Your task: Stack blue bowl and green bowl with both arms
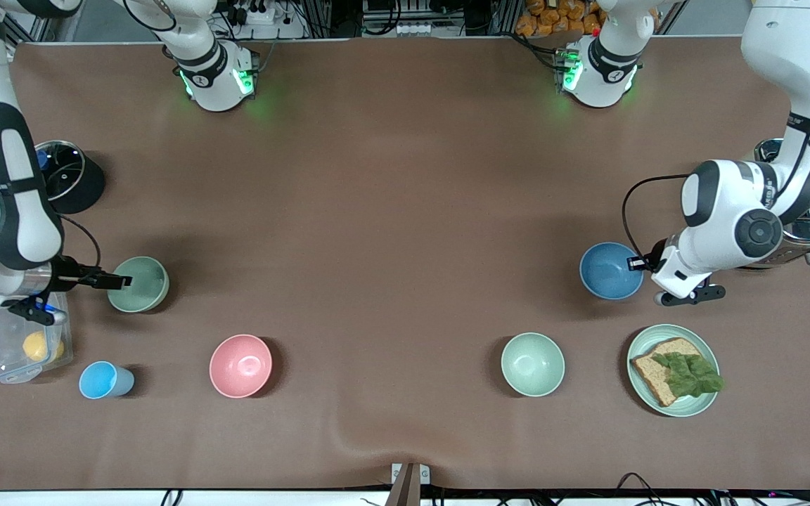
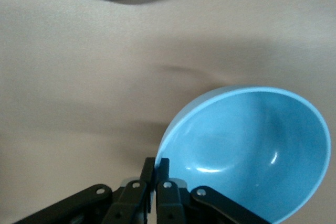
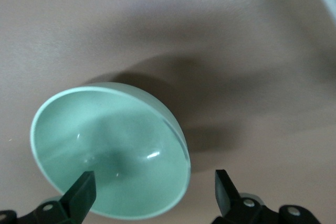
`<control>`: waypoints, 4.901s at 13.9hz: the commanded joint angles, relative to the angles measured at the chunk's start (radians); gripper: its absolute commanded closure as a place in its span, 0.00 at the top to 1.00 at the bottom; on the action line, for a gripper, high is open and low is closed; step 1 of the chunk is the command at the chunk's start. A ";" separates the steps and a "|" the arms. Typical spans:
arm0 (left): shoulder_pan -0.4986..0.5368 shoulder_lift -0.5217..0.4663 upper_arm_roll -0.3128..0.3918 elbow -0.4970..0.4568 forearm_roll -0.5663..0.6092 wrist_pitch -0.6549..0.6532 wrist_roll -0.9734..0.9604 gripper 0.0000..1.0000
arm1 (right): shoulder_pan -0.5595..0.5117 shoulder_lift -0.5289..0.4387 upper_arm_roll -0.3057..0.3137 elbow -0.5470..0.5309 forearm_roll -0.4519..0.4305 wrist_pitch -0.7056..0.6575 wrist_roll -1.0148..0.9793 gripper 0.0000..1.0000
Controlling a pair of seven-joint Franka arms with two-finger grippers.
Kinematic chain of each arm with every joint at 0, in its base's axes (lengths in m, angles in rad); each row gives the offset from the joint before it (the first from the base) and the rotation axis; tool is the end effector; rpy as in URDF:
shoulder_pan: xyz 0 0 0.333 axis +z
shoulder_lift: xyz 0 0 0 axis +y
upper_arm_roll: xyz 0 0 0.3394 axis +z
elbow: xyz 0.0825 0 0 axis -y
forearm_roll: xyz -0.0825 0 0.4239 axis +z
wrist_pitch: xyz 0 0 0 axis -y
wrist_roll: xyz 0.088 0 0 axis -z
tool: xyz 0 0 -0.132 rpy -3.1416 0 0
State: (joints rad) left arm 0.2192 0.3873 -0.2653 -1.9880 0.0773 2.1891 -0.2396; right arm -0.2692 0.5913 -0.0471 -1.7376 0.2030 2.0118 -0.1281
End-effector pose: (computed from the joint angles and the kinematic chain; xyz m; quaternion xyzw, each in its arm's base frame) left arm 0.6211 -0.0228 0.2297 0.9932 0.0764 -0.0873 0.0084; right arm 0.6383 -0.1900 0.1856 -0.9741 0.1475 0.1370 0.1029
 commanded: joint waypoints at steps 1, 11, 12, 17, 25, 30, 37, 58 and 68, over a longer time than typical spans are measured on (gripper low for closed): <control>-0.009 -0.007 -0.020 0.115 -0.036 -0.142 -0.015 0.00 | -0.031 0.021 0.020 0.010 0.050 0.004 -0.047 0.38; -0.009 -0.041 -0.114 0.262 -0.080 -0.315 -0.096 0.00 | -0.042 0.021 0.023 0.007 0.129 -0.054 -0.116 0.00; -0.008 -0.042 -0.124 0.271 -0.097 -0.315 -0.098 0.00 | -0.032 0.010 0.023 0.009 0.174 -0.100 -0.108 0.00; -0.012 -0.056 -0.126 0.308 -0.159 -0.368 -0.113 0.00 | 0.124 -0.112 0.024 0.007 0.274 -0.217 0.184 0.00; -0.021 -0.044 -0.158 0.342 -0.160 -0.397 -0.112 0.00 | 0.556 -0.113 0.021 0.033 0.276 0.086 0.924 0.00; -0.038 -0.028 -0.158 0.348 -0.159 -0.396 -0.110 0.00 | 0.750 0.037 0.021 0.127 0.269 0.253 1.154 0.00; -0.063 -0.008 -0.158 0.360 -0.232 -0.385 -0.116 0.00 | 0.889 0.117 0.021 0.132 0.265 0.446 1.317 0.89; -0.256 0.082 -0.157 0.359 -0.318 -0.169 -0.385 0.00 | 0.682 0.017 -0.036 0.150 0.329 0.174 1.149 1.00; -0.377 0.177 -0.155 0.360 -0.315 -0.062 -0.397 0.00 | 0.827 0.283 -0.036 0.303 0.368 0.459 1.369 1.00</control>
State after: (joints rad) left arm -0.1296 0.5478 -0.4248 -1.6482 -0.2232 2.1044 -0.6158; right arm 0.5434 0.8383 -0.0760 -1.4738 0.5475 2.4439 1.2190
